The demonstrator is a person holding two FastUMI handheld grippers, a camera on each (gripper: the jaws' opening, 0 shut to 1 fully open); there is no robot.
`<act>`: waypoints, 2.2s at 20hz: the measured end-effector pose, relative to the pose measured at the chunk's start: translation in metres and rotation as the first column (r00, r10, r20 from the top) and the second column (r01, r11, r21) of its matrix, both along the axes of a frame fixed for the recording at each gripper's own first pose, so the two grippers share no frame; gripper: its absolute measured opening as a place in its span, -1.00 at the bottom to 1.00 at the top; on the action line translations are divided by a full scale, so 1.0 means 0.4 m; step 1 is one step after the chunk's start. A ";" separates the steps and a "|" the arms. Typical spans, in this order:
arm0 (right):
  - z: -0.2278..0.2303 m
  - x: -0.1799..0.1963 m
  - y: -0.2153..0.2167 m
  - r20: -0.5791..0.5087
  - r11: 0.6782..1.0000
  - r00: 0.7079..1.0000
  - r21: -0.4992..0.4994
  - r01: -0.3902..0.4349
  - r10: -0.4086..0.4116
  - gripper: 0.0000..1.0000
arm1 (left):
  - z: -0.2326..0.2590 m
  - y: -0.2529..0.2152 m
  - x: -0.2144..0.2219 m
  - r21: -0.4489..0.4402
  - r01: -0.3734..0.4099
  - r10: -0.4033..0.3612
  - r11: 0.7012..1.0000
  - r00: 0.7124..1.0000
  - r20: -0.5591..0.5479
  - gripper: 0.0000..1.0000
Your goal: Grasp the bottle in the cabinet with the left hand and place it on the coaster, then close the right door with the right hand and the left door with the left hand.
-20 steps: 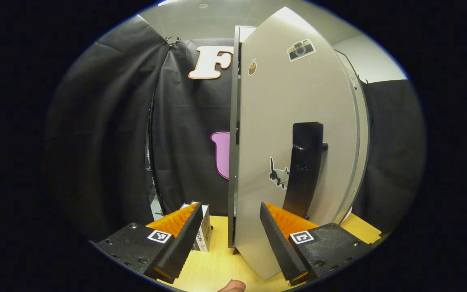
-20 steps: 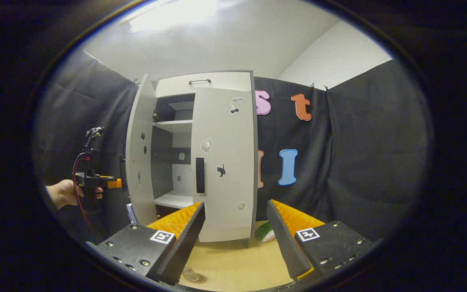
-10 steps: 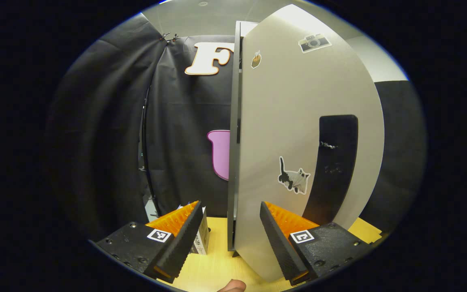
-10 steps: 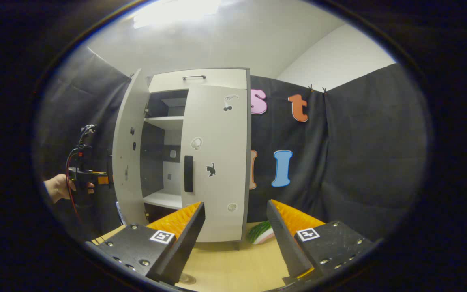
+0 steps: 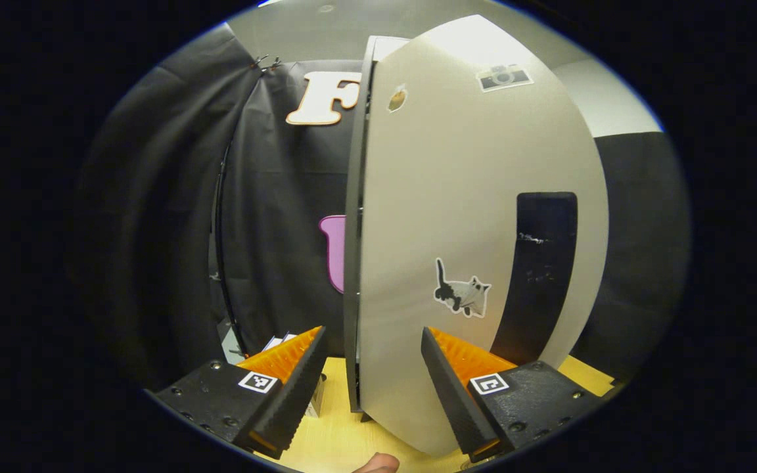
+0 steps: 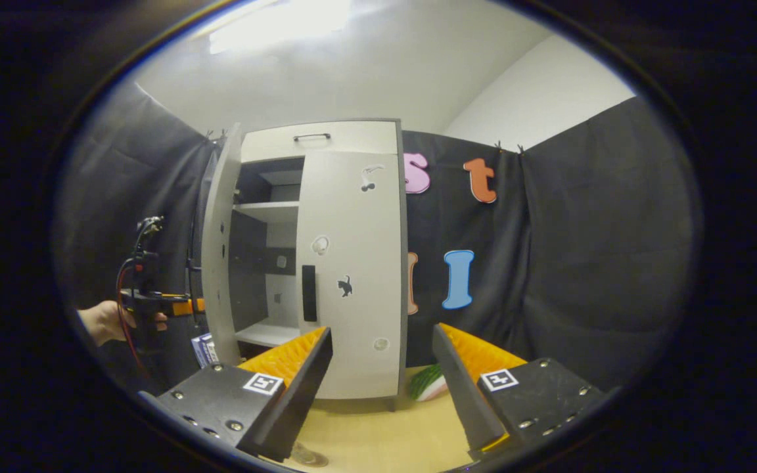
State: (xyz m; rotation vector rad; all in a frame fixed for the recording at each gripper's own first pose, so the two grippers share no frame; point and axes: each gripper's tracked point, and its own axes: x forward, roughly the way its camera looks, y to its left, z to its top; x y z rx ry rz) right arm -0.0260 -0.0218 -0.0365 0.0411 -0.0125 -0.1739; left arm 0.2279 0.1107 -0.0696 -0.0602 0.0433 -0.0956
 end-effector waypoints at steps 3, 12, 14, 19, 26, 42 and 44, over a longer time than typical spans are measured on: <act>0.005 -0.073 0.003 0.000 0.999 1.000 0.029 0.028 -0.028 0.87 | 0.027 -0.062 -0.004 0.008 0.032 -0.032 0.999 0.999 0.013 0.82; 0.028 -0.322 0.042 0.018 0.998 0.999 0.043 0.036 -0.037 0.82 | 0.115 -0.178 -0.240 0.025 0.082 -0.083 0.996 0.995 0.048 0.89; 0.025 -0.353 0.046 0.013 0.998 0.999 0.046 0.032 -0.033 0.82 | 0.121 -0.189 -0.303 0.016 0.090 -0.091 0.996 0.995 0.048 0.89; 0.040 -0.392 0.063 0.041 0.999 0.999 0.049 -0.008 0.006 0.87 | 0.123 -0.195 -0.432 0.010 0.083 -0.084 0.996 0.996 0.038 0.87; 0.044 -0.378 0.069 0.051 0.998 0.998 0.046 -0.049 0.047 0.82 | 0.105 -0.207 -0.517 -0.026 0.082 -0.082 0.996 0.997 -0.005 0.89; 0.017 -0.273 0.061 0.028 0.999 0.999 -0.023 -0.046 0.047 0.87 | 0.090 -0.251 -0.531 0.026 0.083 -0.083 0.996 0.996 0.036 0.90; 0.012 -0.254 0.078 0.016 0.998 0.998 -0.030 -0.053 0.053 0.87 | 0.093 -0.247 -0.512 0.012 0.077 -0.077 0.997 0.996 0.048 0.89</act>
